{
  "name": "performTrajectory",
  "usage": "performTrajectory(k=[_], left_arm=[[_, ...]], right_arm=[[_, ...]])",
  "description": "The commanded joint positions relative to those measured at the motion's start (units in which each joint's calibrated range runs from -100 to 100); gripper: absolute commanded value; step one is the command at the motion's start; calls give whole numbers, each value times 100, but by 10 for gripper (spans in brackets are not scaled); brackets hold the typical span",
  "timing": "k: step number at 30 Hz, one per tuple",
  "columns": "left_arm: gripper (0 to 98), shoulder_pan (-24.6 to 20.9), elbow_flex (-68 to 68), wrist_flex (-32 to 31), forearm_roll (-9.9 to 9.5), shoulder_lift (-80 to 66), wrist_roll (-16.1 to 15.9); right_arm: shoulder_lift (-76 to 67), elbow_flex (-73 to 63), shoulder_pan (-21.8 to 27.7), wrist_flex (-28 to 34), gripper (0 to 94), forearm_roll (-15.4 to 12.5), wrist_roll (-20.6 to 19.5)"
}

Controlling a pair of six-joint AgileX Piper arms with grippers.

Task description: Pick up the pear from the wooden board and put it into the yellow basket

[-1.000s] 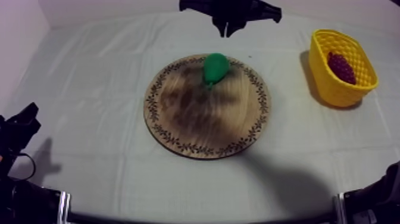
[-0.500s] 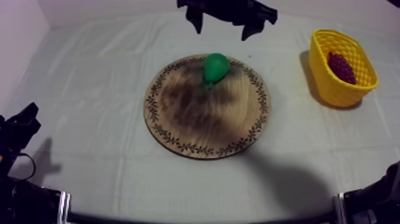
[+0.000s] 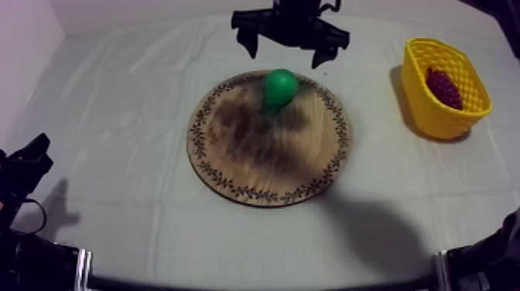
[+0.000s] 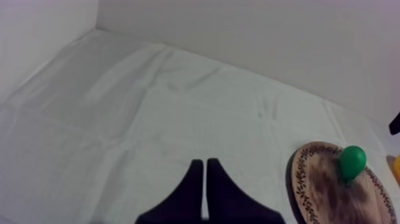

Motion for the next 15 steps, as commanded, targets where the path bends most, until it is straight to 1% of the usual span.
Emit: performTrajectory(k=[1, 8, 15], left_arm=[[1, 0, 0, -1, 0, 0, -1], [1, 0, 0, -1, 0, 0, -1], [1, 0, 0, -1, 0, 0, -1]], right_arm=[[176, -2, 26, -142, 891, -24, 10], [820, -184, 153, -542, 901, -42, 56], [1456, -653, 261, -758, 895, -64, 146]])
